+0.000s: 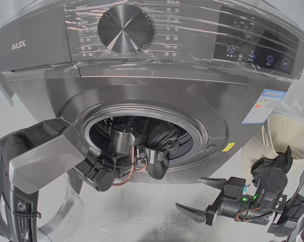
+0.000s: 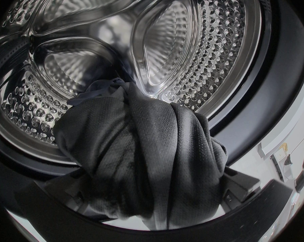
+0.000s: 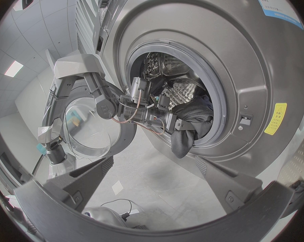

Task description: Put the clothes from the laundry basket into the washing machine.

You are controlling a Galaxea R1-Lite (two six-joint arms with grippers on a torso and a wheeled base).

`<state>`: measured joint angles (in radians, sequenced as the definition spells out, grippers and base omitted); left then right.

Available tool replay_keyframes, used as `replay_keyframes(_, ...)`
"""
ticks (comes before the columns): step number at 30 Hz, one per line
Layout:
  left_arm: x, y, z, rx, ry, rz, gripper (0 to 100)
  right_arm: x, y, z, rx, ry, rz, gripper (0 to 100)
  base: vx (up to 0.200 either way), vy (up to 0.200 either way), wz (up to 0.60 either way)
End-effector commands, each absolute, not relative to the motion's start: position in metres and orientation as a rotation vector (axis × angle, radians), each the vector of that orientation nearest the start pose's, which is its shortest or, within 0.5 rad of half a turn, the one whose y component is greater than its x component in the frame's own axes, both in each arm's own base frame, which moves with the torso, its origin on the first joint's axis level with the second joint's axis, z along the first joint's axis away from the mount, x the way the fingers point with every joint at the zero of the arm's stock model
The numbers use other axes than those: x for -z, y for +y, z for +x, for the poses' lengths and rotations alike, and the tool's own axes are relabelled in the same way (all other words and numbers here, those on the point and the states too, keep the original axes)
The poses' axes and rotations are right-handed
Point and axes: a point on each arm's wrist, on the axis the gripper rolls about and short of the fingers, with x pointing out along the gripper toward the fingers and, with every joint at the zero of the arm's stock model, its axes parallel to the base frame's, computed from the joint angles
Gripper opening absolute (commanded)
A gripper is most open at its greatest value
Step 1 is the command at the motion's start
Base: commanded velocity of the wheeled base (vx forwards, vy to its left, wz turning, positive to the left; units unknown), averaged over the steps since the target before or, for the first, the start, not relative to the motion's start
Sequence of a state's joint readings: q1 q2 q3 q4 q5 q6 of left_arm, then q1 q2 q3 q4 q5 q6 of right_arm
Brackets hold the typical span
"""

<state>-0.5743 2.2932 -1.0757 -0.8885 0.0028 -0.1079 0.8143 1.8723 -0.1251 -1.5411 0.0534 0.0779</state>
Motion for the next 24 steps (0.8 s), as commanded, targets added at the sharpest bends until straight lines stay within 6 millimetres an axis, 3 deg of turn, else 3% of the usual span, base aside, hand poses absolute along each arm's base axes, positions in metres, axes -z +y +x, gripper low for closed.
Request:
replay_keyframes(1,-0.041,-0.231,0.368,0.536,0.347,0.005,0,-0.080,0.171,0.159,-0.858,0.232,-0.007,100,0.000,0.000,0.00)
replay_keyframes(7,-0.039,-0.232,0.387,0.522,0.290,-0.014,0,-0.079,0.173,0.158,-0.867,0.234,-0.007,100,0.000,0.000,0.00)
replay_keyframes(10,-0.048,-0.239,0.403,0.514,0.220,-0.085,0,-0.079,0.173,0.158,-0.867,0.234,-0.007,100,0.000,0.000,0.00)
replay_keyframes(17,-0.065,-0.237,0.441,0.395,0.046,-0.191,0,-0.079,0.174,0.158,-0.868,0.236,-0.008,100,0.000,0.000,0.00)
replay_keyframes(24,-0.074,-0.239,0.458,0.346,-0.079,-0.232,0,-0.077,0.175,0.159,-0.866,0.242,-0.009,100,0.000,0.000,0.00)
